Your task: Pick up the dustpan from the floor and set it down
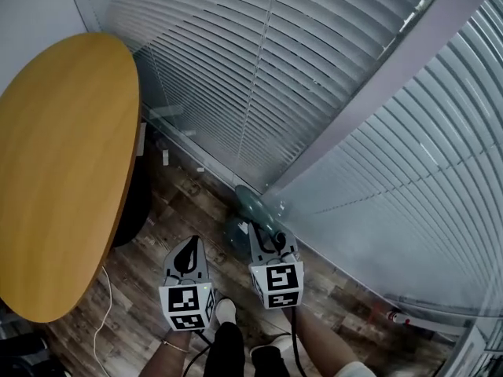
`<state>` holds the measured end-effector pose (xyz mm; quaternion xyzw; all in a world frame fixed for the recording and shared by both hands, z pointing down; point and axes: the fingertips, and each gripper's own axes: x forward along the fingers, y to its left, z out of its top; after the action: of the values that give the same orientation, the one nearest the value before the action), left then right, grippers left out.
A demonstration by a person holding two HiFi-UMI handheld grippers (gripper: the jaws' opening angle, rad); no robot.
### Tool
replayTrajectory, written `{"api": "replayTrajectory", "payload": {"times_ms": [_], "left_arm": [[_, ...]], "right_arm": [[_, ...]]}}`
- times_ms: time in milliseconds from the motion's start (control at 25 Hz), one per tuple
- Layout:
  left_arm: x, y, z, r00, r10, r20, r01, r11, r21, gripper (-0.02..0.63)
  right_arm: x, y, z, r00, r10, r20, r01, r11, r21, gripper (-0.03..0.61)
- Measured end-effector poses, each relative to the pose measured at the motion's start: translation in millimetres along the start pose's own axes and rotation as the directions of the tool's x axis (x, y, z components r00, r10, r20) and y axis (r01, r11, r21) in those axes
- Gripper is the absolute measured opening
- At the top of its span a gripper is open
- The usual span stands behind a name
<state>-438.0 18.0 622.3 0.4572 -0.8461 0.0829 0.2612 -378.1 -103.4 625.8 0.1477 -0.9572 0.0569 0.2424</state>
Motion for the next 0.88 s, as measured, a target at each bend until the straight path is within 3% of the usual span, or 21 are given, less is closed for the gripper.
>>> {"api": "replayTrajectory", "payload": {"times_ms": [440,880], "left_arm": [[27.6,-3.2,-38.3,0.998,-0.033,-0.056,0.031,0.999,-0.023,0.017],[31.1,3.5,-53.1,0.997,-0.04,-0.069,0.038,0.999,-0.03,0.017]], "right_arm": [[32.2,-6.6,-33.6,1.0,-0.018,-0.02,0.018,1.0,0.02,0.1],[45.0,5.4,-35.8,1.0,-0.009,-0.009,0.009,1.0,0.022,0.101]]}}
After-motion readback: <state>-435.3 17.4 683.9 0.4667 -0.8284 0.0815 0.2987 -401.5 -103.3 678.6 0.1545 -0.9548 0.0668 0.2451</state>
